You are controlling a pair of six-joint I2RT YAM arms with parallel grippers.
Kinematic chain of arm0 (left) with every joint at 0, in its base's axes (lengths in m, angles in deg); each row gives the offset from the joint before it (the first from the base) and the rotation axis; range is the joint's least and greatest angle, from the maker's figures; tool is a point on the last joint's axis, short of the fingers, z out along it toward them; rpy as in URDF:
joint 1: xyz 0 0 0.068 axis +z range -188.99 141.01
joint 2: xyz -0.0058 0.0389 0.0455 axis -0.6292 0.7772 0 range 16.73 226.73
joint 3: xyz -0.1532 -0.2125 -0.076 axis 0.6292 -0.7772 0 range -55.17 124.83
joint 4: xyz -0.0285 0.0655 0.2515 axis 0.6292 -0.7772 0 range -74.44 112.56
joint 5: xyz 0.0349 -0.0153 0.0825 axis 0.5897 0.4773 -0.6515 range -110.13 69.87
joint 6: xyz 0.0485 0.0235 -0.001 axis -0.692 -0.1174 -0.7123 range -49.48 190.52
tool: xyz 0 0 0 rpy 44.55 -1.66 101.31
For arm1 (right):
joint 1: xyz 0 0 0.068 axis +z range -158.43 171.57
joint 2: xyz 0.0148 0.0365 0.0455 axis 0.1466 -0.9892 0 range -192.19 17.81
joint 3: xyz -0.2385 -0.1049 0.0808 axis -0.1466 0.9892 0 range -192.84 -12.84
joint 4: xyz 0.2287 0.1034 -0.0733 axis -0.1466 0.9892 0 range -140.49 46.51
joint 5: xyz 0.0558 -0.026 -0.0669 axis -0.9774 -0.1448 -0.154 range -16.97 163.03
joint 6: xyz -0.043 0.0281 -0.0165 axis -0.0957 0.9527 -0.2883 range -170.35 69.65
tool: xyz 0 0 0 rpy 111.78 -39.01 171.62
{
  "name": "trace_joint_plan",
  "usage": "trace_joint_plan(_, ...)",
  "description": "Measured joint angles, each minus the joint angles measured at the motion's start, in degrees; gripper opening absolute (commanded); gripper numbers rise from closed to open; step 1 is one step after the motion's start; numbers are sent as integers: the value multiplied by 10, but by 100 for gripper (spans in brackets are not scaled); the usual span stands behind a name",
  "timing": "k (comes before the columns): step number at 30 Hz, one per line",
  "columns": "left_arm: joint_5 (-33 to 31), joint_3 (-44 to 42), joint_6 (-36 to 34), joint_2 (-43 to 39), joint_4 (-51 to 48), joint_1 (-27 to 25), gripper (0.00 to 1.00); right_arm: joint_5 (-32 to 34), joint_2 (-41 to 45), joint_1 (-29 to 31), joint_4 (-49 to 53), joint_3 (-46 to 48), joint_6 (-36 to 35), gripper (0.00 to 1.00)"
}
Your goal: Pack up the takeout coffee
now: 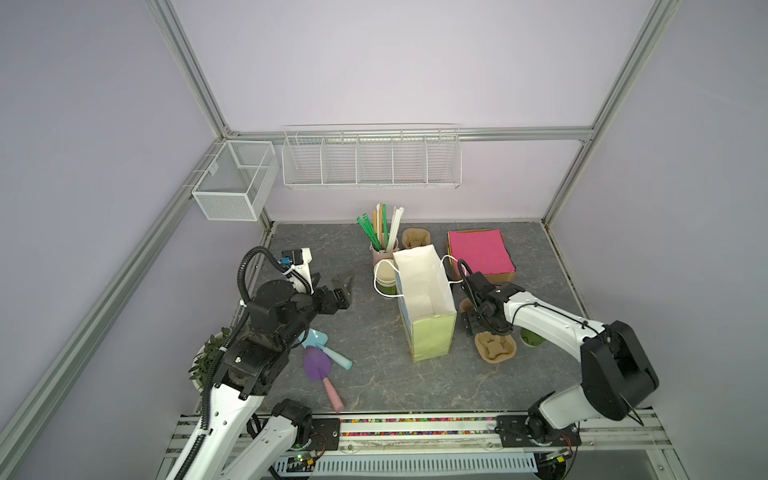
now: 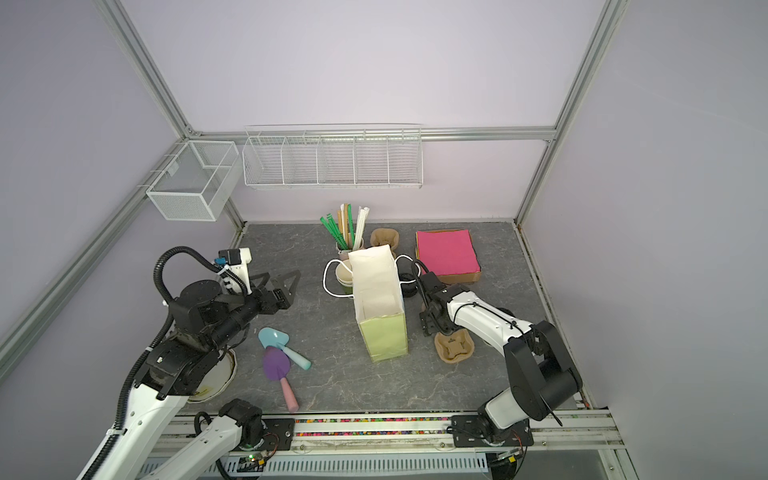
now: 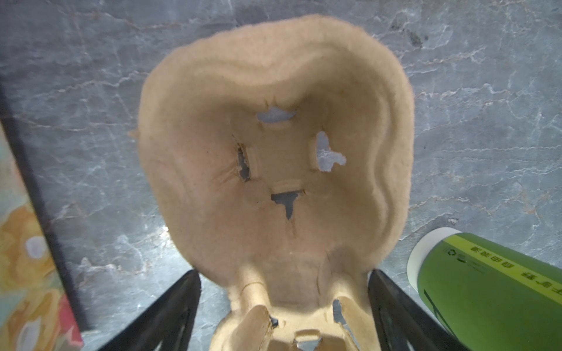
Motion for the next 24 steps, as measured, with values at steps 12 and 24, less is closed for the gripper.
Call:
trace_joint_plan(12,0,0,0,0,0,0,99,-29,1,-19,-7,14,7,89)
trace_joint_plan(24,0,0,0,2,0,0,99,-62,10,-49,-16,15,17,89)
